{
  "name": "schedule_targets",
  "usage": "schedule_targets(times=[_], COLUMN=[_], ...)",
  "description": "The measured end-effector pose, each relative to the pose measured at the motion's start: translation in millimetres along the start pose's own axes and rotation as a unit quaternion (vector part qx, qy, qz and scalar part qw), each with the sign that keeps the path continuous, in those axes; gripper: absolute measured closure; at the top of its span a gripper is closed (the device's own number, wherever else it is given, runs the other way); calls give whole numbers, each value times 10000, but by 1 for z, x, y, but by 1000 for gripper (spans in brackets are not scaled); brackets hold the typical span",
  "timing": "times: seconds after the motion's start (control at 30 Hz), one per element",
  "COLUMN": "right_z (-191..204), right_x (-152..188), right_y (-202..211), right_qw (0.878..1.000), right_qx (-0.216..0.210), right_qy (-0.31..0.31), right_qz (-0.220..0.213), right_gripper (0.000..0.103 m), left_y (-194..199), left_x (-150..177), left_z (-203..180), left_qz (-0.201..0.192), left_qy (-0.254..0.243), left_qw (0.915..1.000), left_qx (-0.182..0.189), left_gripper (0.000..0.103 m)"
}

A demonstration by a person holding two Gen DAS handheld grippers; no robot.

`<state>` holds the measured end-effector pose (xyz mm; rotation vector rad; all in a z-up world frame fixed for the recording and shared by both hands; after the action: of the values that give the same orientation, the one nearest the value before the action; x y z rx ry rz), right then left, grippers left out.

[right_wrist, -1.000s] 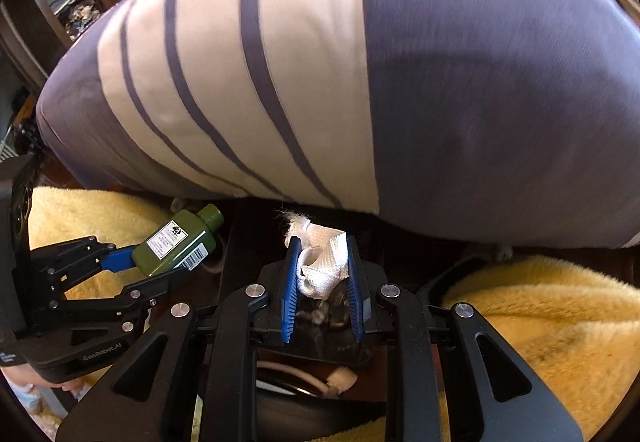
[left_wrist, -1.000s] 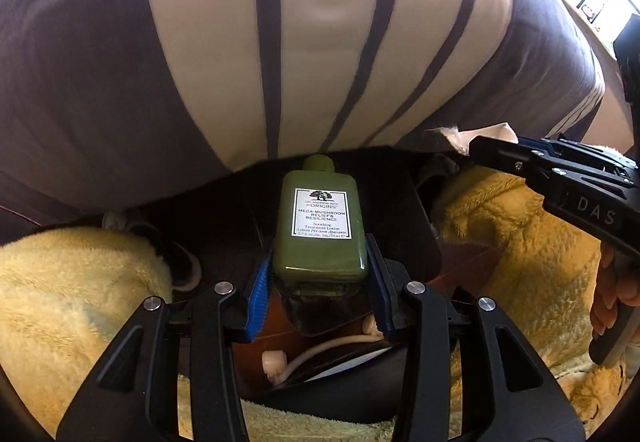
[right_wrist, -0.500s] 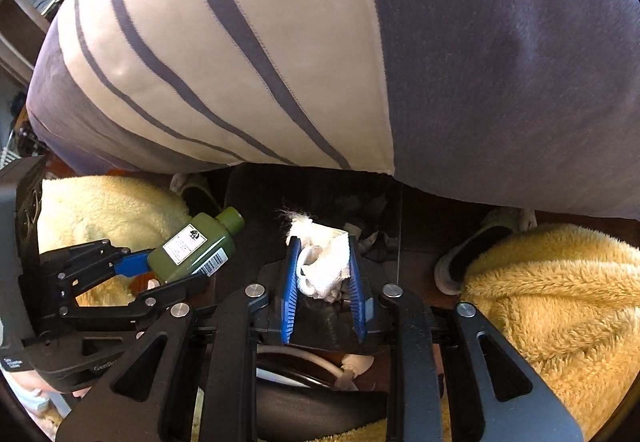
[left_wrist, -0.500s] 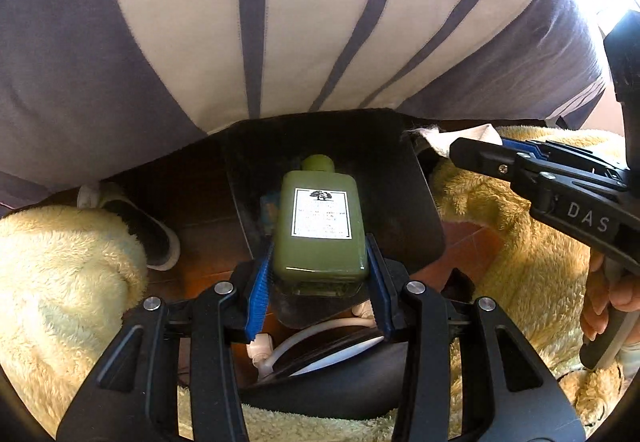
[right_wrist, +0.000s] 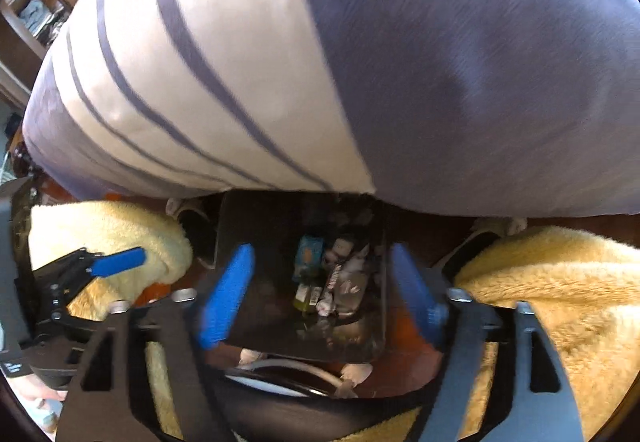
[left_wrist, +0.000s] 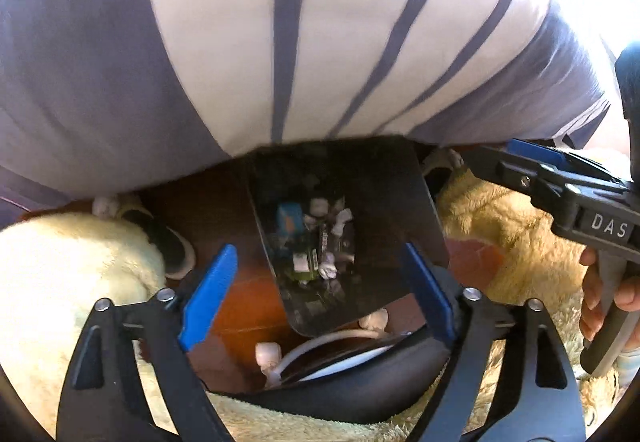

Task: Collect trash
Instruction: 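Raise both open tools back over the bed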

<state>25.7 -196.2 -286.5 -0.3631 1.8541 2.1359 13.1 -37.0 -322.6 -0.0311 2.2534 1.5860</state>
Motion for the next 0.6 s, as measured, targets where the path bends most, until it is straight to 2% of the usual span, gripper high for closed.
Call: schedule_targets(times=[0.17, 0.3, 0.6], right_z=[-10, -11, -22], right_x=[-13, -26, -77], right_y=[26, 57, 122], right_qw=[9991, 9966, 9843], right_qx=[90, 286, 561], right_qy=[-175, -38, 44], right_qz=[-382, -774, -1676], right_gripper=[8, 6, 6], left_y=[44, 82, 141], left_x=[-17, -31, -87], left_z=[-5, -7, -6], left_qz=[-604, -1090, -1798], left_qy=[-126, -150, -327], left_qw=[9979, 9934, 9811], left_qx=[-204, -332, -637], left_gripper=[12, 12, 12])
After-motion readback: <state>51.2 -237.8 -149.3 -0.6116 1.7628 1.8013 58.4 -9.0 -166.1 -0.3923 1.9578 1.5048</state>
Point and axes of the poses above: each gripper's, at about its wrist camera, not at the fingertips, and y roughly against the way its jaws point, z to its left, x to its underside, the point moved 4 cm from there along -y, roughly the way its jaws point, and after that the axes turned 5 degrees about x, right-handed, at the moved point
